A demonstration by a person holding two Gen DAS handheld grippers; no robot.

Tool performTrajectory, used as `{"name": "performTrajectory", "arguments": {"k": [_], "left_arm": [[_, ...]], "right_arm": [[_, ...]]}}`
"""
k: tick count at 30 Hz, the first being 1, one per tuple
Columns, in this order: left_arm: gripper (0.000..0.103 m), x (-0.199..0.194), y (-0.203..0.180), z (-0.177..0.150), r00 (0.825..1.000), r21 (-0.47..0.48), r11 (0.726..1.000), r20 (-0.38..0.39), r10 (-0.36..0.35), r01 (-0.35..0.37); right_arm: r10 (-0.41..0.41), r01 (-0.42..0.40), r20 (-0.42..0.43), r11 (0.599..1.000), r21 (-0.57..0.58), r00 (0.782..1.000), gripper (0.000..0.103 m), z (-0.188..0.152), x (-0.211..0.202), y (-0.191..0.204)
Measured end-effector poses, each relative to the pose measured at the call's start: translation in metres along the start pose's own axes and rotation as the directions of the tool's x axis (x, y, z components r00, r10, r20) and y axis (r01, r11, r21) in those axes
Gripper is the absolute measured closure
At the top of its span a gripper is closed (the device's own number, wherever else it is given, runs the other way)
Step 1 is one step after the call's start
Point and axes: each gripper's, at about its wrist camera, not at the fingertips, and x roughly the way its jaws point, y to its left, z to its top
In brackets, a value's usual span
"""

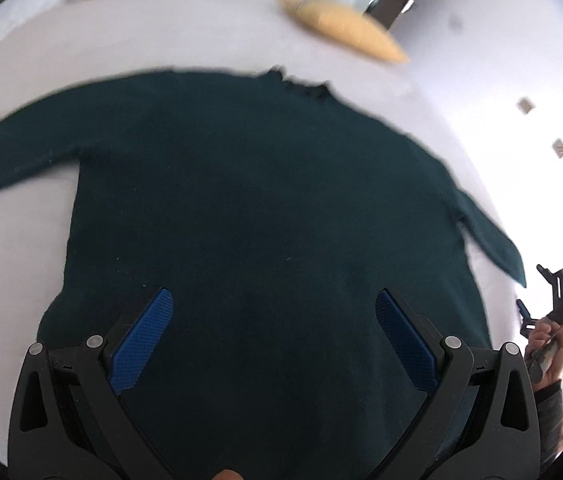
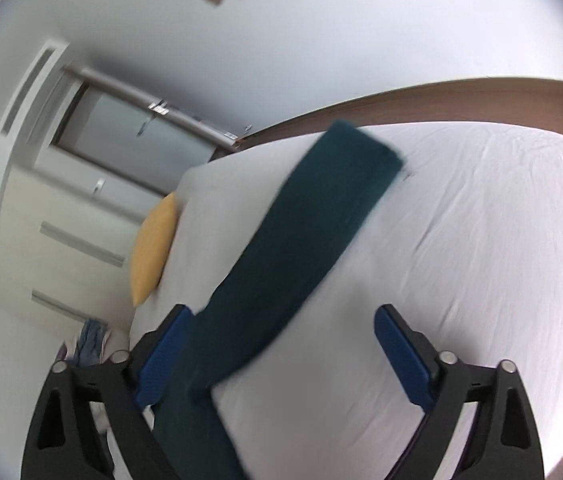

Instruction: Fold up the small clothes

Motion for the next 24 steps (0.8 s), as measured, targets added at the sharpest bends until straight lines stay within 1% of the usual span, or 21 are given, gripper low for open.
{"name": "performTrajectory", "arguments": {"k": [2, 4, 5, 7, 8, 10, 11, 12, 14, 16, 17, 18, 19, 20, 21, 23, 24], "left_arm": [[0.0, 0.005, -0.001, 0.008, 0.999, -0.003, 1.0, 0.038, 0.023, -0.023], [0.0, 0.012, 0.0, 0.016, 0.997, -0.005, 0.999, 0.057, 0.047, -0.047], [0.0, 0.016, 0.0, 0.019, 0.998, -0.004, 0.999, 0.048, 0.041, -0.041], [0.0, 0.028, 0.001, 0.027, 1.0, -0.01, 1.0, 0.028, 0.007, -0.007], [0.0, 0.032, 0.003, 0.031, 1.0, -0.019, 1.0, 0.027, 0.011, -0.01], [0.001, 0.035, 0.006, 0.035, 0.999, -0.026, 0.999, 0.046, 0.029, -0.028], [0.001, 0.035, 0.007, 0.038, 0.998, -0.028, 0.999, 0.06, 0.018, -0.017], [0.003, 0.037, 0.007, 0.041, 0.998, -0.03, 1.0, 0.068, 0.002, 0.0], [0.011, 0.046, 0.008, 0.051, 0.999, -0.035, 0.999, 0.046, -0.029, 0.03], [0.031, 0.054, 0.008, 0.061, 0.998, -0.043, 0.997, 0.026, -0.061, 0.062], [0.037, 0.059, 0.007, 0.067, 0.997, -0.035, 0.996, 0.015, -0.08, 0.08], [0.049, 0.062, 0.006, 0.072, 0.996, -0.029, 0.996, 0.009, -0.089, 0.089], [0.052, 0.066, 0.005, 0.077, 0.996, -0.027, 0.995, 0.001, -0.094, 0.094], [0.052, 0.069, 0.005, 0.082, 0.995, -0.028, 0.994, -0.002, -0.104, 0.104], [0.052, 0.07, 0.004, 0.085, 0.993, -0.029, 0.993, -0.003, -0.115, 0.115], [0.052, 0.074, 0.001, 0.097, 0.991, -0.023, 0.991, 0.002, -0.132, 0.132], [0.052, 0.073, 0.001, 0.1, 0.989, -0.021, 0.989, 0.007, -0.146, 0.146]], "right_arm": [[-0.009, 0.009, 0.008, 1.0, 0.026, 1.0, 0.017, 0.008, 0.01, -0.004], [-0.005, 0.005, 0.024, 1.0, 0.014, 1.0, 0.017, 0.017, 0.013, 0.001], [-0.006, 0.005, 0.029, 1.0, 0.012, 1.0, 0.017, 0.018, 0.016, -0.001], [-0.001, 0.0, 0.044, 1.0, 0.03, 0.999, 0.017, 0.02, 0.019, -0.003], [0.0, -0.002, 0.05, 0.999, 0.04, 0.999, 0.017, 0.018, 0.022, -0.003], [-0.002, -0.002, 0.064, 0.998, 0.059, 0.998, 0.017, 0.023, 0.028, -0.002], [-0.006, 0.002, 0.069, 0.998, 0.06, 0.998, 0.017, 0.024, 0.028, -0.001], [-0.014, 0.009, 0.074, 0.998, 0.058, 0.997, 0.017, 0.026, 0.031, 0.001], [-0.024, 0.02, 0.082, 0.999, 0.051, 0.996, 0.017, 0.03, 0.029, 0.003], [-0.03, 0.028, 0.093, 0.999, 0.024, 0.995, 0.025, 0.033, 0.031, 0.006], [-0.033, 0.032, 0.091, 0.999, 0.016, 0.995, 0.037, 0.035, 0.033, 0.006], [-0.039, 0.038, 0.084, 0.999, 0.012, 0.996, 0.052, 0.038, 0.035, 0.005], [-0.043, 0.042, 0.073, 0.999, 0.011, 0.996, 0.059, 0.041, 0.038, 0.004], [-0.061, 0.06, 0.063, 0.998, 0.009, 0.996, 0.074, 0.043, 0.042, 0.004], [-0.09, 0.09, 0.063, 0.996, 0.0, 0.994, 0.085, 0.045, 0.041, 0.005], [-0.129, 0.132, 0.072, 0.99, -0.047, 0.989, 0.09, 0.047, 0.043, 0.017], [-0.142, 0.15, 0.08, 0.984, -0.101, 0.987, 0.091, 0.044, 0.043, 0.029]]}}
